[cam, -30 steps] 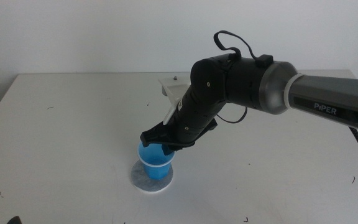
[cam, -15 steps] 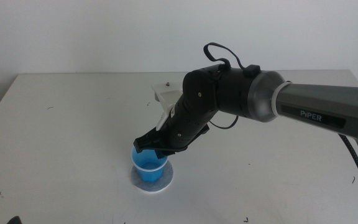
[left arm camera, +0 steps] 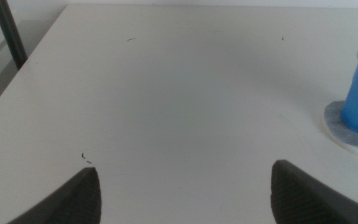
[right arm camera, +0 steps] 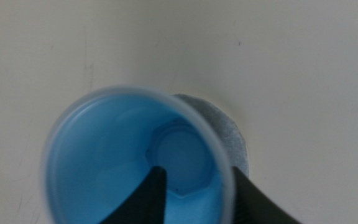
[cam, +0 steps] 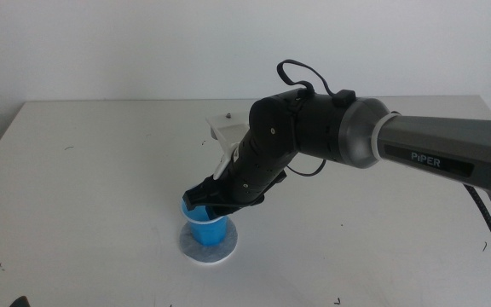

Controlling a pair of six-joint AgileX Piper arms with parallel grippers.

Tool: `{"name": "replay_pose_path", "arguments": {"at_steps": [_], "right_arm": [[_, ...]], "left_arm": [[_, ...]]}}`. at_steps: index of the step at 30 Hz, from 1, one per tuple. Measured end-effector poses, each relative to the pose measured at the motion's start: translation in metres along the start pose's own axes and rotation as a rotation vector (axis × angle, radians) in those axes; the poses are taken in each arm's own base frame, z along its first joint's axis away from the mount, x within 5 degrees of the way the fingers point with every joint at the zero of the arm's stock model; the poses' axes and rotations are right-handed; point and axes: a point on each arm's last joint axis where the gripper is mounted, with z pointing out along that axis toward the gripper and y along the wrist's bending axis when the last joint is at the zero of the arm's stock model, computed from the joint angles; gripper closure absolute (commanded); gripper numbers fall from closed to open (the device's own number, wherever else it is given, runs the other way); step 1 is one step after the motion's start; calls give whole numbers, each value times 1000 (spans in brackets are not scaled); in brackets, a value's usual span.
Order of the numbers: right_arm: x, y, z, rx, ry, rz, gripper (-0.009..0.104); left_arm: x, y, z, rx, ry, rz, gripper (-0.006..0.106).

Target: Place an empty cup on a cup mat.

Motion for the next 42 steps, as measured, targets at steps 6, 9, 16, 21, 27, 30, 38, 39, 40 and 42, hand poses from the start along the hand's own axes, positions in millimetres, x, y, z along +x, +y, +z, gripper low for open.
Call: {"name": "replay_pose_path", "arguments": {"at_steps": [6,9,16,21,27,30,38,39,40,42], "right_arm": [[0,0,-1,-1,-2,-1,37],[-3,3,-13,-6,-28,-7,32],[-21,-1,-106,-34,-217,8,32],[-20,-26,-208,-3,-416,41,32],[7,-59,-282,131,-490,83,29],[33,-81,-308,238,-528,141,26],[131,-110,-358,415,-761,292,21],[143,-110,-358,430,-778,304,21],[155,-111,-356,444,-793,305,21],[174,-110,-350,461,-811,289,21]], "left_arm": [[0,0,0,0,0,0,-5],[0,0,0,0,0,0,-5],[0,0,0,0,0,0,-5],[0,0,0,0,0,0,-5],[0,0,0,0,0,0,-5],[0,0,0,0,0,0,-5],[0,0,0,0,0,0,-5],[0,0,0,0,0,0,-5],[0,0,0,0,0,0,-5],[0,0,0,0,0,0,-5]]}}
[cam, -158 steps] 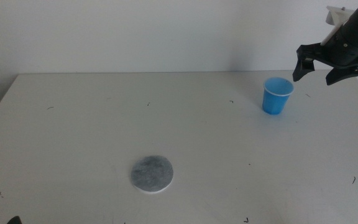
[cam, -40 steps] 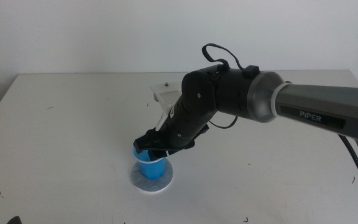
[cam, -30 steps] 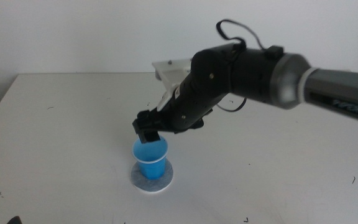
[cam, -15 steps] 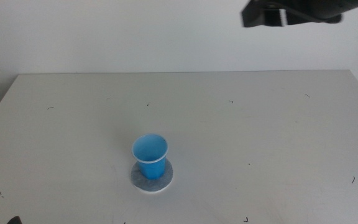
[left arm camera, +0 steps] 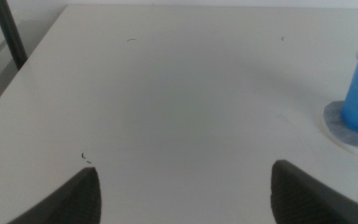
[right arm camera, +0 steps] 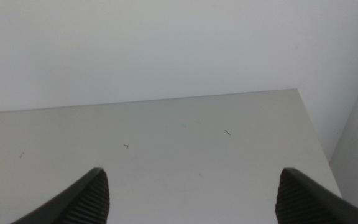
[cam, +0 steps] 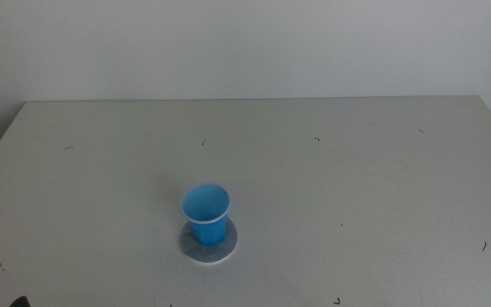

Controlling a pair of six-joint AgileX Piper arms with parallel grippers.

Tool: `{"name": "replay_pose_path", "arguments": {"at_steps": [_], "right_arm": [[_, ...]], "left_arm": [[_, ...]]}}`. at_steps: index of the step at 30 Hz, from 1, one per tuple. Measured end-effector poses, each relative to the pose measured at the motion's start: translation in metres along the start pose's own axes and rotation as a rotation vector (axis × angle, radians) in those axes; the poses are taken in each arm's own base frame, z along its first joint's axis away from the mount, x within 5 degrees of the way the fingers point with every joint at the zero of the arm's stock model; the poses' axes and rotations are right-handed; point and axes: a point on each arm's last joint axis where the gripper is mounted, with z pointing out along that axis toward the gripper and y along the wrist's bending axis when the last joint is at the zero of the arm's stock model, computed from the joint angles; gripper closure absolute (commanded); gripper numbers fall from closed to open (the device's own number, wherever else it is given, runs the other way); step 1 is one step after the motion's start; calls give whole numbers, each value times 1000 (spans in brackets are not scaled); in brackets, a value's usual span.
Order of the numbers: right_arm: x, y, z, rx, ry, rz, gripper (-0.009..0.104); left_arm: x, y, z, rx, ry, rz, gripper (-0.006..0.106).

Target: Place an empty cup on a cup mat.

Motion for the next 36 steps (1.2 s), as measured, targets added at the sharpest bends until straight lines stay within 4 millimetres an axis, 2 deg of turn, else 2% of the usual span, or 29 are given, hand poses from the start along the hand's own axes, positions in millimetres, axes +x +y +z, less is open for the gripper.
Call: {"name": "replay_pose_path", "arguments": {"at_steps": [9,13,16,20,28,36], "right_arm": [[92,-16,-26,-9,-44,-40,21],[125,-21,-25,-23,-78,-67,21],[145,-24,-24,-42,-187,-72,21],[169,-28,-23,-62,-321,-73,21],[216,-37,-11,-35,-320,-145,22],[236,-41,1,-20,-262,-174,22]], "left_arm": [[0,0,0,0,0,0,-5],[0,0,0,0,0,0,-5],[0,0,0,0,0,0,-5],[0,0,0,0,0,0,-5],[0,0,0,0,0,0,-5],[0,0,0,0,0,0,-5]]}}
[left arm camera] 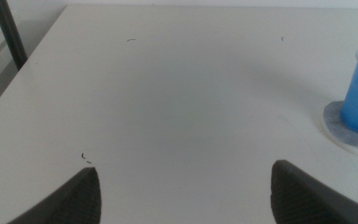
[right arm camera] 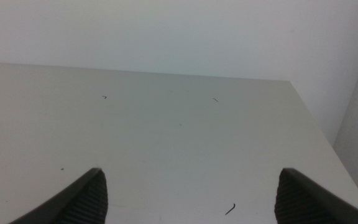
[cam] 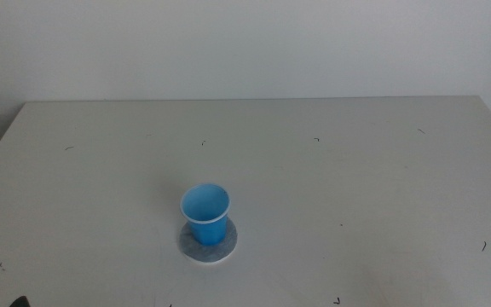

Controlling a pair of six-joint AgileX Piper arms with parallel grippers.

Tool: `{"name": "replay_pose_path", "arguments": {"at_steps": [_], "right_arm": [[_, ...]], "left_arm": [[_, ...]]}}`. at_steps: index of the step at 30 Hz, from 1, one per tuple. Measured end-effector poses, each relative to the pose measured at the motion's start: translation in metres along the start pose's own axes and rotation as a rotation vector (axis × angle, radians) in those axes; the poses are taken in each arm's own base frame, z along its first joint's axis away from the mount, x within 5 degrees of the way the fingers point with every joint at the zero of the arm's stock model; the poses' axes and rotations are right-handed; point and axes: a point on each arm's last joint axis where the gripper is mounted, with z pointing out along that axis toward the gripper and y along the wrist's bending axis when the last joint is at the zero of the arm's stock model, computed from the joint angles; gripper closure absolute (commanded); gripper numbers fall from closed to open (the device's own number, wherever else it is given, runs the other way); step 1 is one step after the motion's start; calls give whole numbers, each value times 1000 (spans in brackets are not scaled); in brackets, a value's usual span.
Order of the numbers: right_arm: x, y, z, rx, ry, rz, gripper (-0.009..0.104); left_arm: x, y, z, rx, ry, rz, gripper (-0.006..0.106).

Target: Place an empty cup on a cup mat.

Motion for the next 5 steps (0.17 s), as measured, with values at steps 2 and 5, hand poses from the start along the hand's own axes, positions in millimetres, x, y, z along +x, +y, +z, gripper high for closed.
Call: {"name": "replay_pose_path", "arguments": {"at_steps": [2,5], "right_arm": [[2,0,0,0,5,-1,22],[2,0,0,-1,4,3,22]], "left_arm": [[0,0,0,0,0,0,-5],[0,0,0,0,0,0,-5]]}}
